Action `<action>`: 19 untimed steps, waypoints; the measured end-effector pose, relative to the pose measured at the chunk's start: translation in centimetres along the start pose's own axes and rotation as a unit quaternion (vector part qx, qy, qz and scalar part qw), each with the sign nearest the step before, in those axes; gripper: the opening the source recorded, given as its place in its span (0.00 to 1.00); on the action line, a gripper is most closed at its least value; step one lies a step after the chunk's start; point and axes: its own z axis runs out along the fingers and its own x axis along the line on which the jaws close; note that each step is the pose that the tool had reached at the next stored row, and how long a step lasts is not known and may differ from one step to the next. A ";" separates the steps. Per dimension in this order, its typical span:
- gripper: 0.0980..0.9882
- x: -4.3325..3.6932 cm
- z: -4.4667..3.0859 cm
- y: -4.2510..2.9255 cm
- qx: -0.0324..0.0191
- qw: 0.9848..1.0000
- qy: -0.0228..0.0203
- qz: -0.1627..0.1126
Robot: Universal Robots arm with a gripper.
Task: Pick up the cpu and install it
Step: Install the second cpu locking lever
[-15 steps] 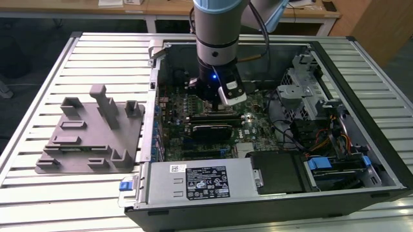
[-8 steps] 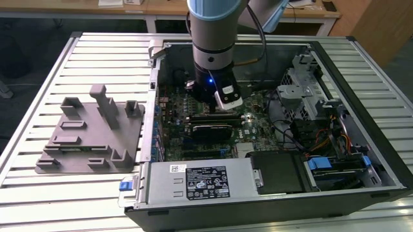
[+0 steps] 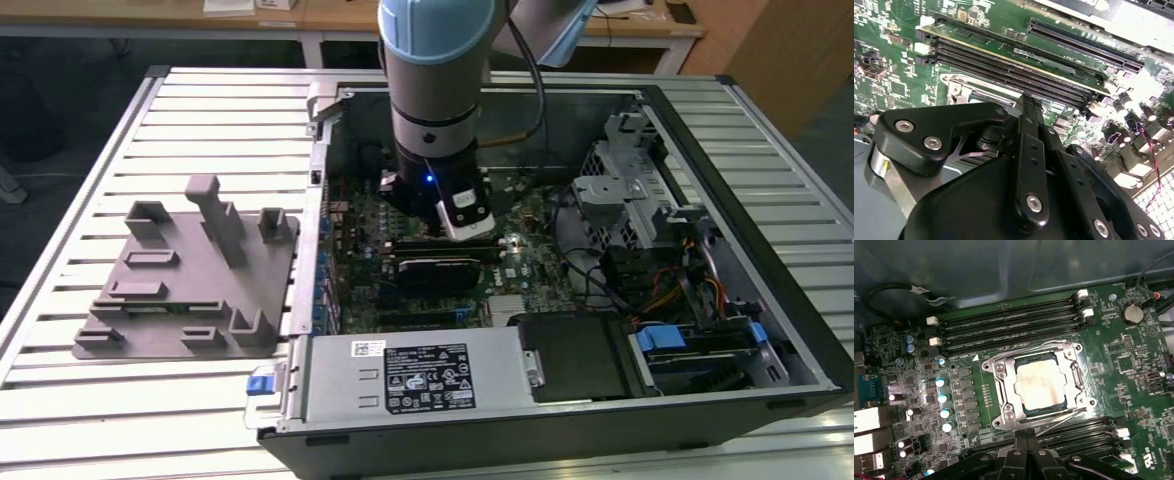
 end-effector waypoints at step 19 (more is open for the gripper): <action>0.01 0.94 1.23 -1.51 -0.051 0.999 0.011 0.004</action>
